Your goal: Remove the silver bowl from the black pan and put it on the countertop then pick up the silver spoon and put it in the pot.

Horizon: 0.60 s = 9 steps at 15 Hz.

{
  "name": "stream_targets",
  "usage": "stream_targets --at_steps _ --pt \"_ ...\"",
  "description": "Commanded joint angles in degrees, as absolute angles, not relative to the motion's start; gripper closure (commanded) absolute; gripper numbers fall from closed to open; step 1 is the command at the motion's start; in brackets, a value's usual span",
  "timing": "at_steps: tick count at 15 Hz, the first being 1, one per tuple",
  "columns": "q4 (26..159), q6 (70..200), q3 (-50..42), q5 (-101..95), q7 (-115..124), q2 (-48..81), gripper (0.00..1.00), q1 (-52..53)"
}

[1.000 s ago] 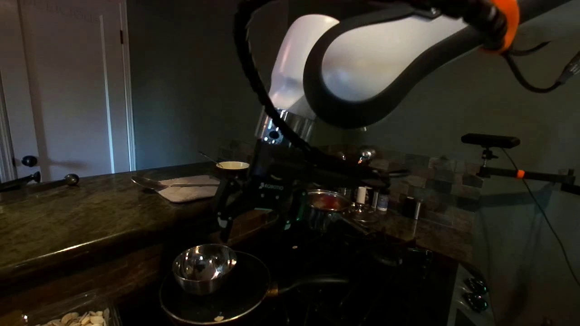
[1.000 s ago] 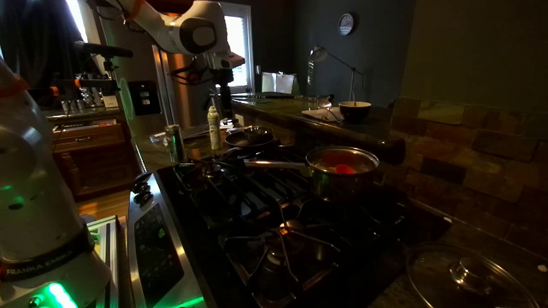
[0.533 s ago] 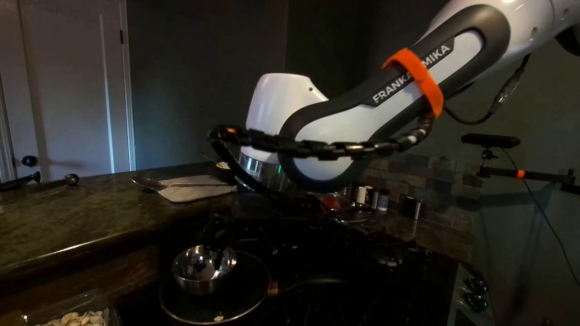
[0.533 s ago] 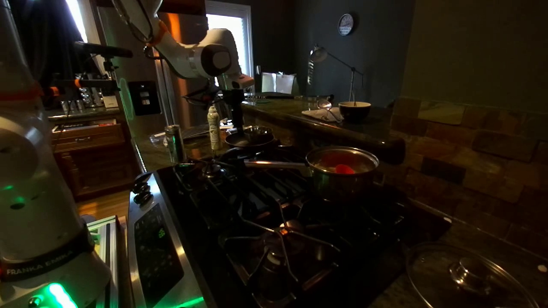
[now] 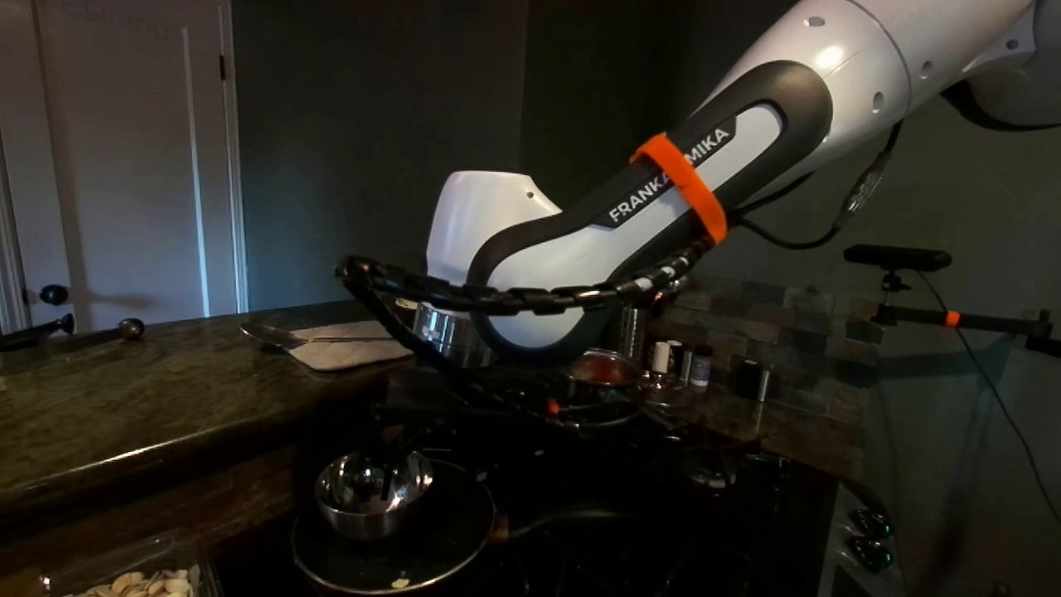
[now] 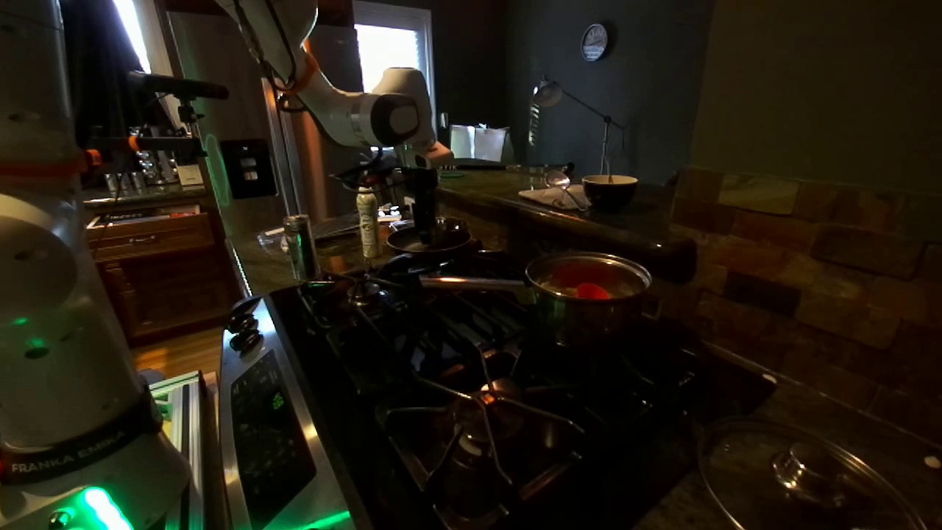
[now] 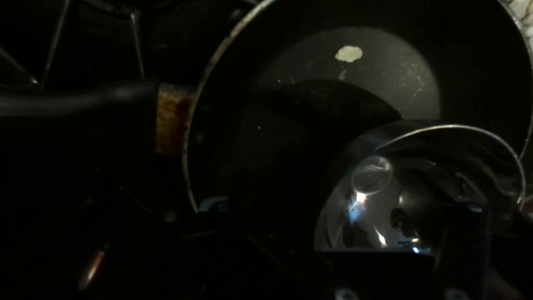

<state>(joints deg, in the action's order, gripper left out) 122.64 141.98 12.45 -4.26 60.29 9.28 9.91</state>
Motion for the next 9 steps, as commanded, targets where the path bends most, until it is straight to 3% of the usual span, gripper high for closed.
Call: stream_targets --at_steps 1,9 --pt "120.41 141.58 10.65 -3.13 62.42 11.54 0.4 12.21" --pt "120.37 140.85 9.43 -2.67 62.19 10.03 0.99 12.99"
